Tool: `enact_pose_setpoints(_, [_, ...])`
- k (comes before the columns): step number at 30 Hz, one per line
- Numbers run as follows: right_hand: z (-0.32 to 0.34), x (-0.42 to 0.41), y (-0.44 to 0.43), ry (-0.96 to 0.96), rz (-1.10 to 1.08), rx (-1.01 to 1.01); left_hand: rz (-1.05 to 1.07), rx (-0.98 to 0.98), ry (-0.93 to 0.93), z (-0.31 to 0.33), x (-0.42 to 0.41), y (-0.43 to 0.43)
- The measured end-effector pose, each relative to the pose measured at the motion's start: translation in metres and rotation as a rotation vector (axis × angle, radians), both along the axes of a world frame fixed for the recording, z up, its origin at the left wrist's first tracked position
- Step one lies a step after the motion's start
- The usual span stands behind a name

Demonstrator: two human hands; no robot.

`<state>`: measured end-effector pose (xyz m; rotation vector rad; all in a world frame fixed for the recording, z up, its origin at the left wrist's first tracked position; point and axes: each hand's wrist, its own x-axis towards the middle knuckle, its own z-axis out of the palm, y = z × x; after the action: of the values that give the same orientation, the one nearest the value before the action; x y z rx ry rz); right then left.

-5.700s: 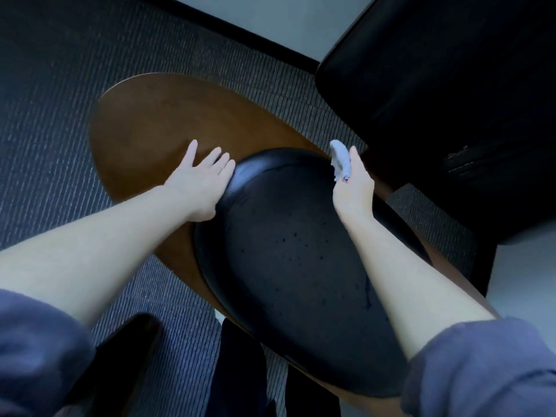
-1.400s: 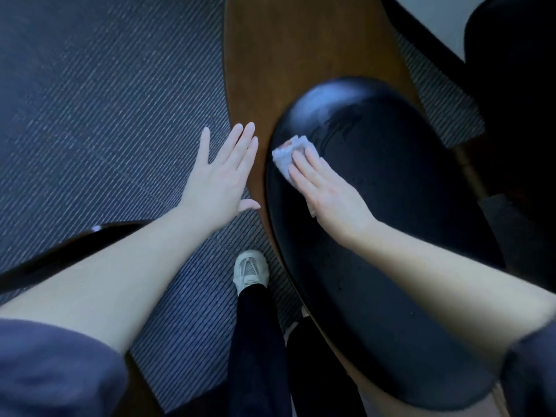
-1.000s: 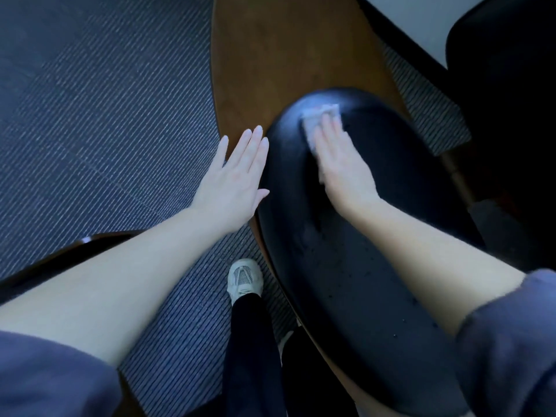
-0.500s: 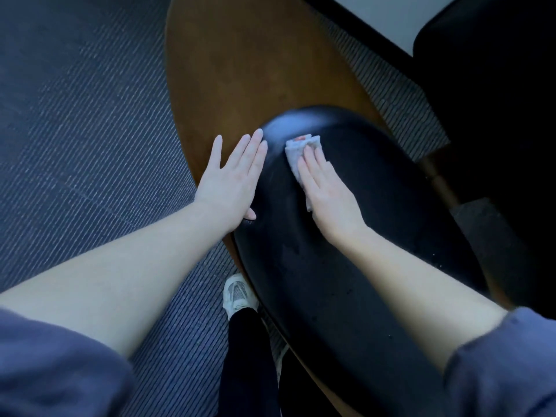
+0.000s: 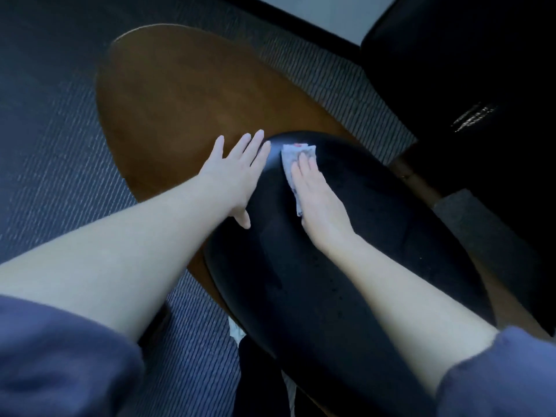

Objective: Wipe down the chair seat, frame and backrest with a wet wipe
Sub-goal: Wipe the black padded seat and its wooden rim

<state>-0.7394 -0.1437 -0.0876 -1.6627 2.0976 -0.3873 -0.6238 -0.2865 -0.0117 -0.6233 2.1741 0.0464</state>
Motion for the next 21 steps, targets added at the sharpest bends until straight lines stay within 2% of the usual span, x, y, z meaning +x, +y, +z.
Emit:
enact_pose_setpoints(4, [-0.010,-0.027,0.004,0.024,-0.513,0.228,0.023,-0.022,-0.040,-0.016,-0.007,0.014])
enact_pose_setpoints(5, [-0.010,-0.024,-0.002,0.015,-0.538,0.206,0.047,-0.013,-0.044,-0.018,-0.007,0.015])
enact_pose_setpoints(8, [-0.006,-0.015,-0.010,0.058,-0.267,0.129,0.092,0.019,-0.087,-0.023,-0.011,0.014])
enact_pose_setpoints(9, [-0.008,-0.022,-0.005,0.028,-0.256,0.154,0.102,0.026,-0.109,-0.024,-0.013,0.014])
enact_pose_setpoints(11, [-0.011,-0.044,0.008,-0.009,-0.454,0.283,0.115,0.034,-0.144,-0.025,-0.014,0.013])
enact_pose_setpoints(13, [-0.015,-0.054,0.016,0.003,-0.665,0.315,0.129,0.026,-0.167,-0.025,-0.017,0.012])
enact_pose_setpoints(17, [-0.006,-0.054,0.026,0.012,-0.426,0.283,0.151,0.018,-0.178,-0.023,-0.018,0.015])
enact_pose_setpoints(19, [-0.004,-0.062,0.035,-0.005,-0.546,0.382,0.143,0.025,-0.159,-0.022,-0.018,0.015])
enact_pose_setpoints(21, [-0.005,-0.063,0.033,-0.031,-0.686,0.384,0.136,0.034,-0.159,-0.018,-0.021,0.015])
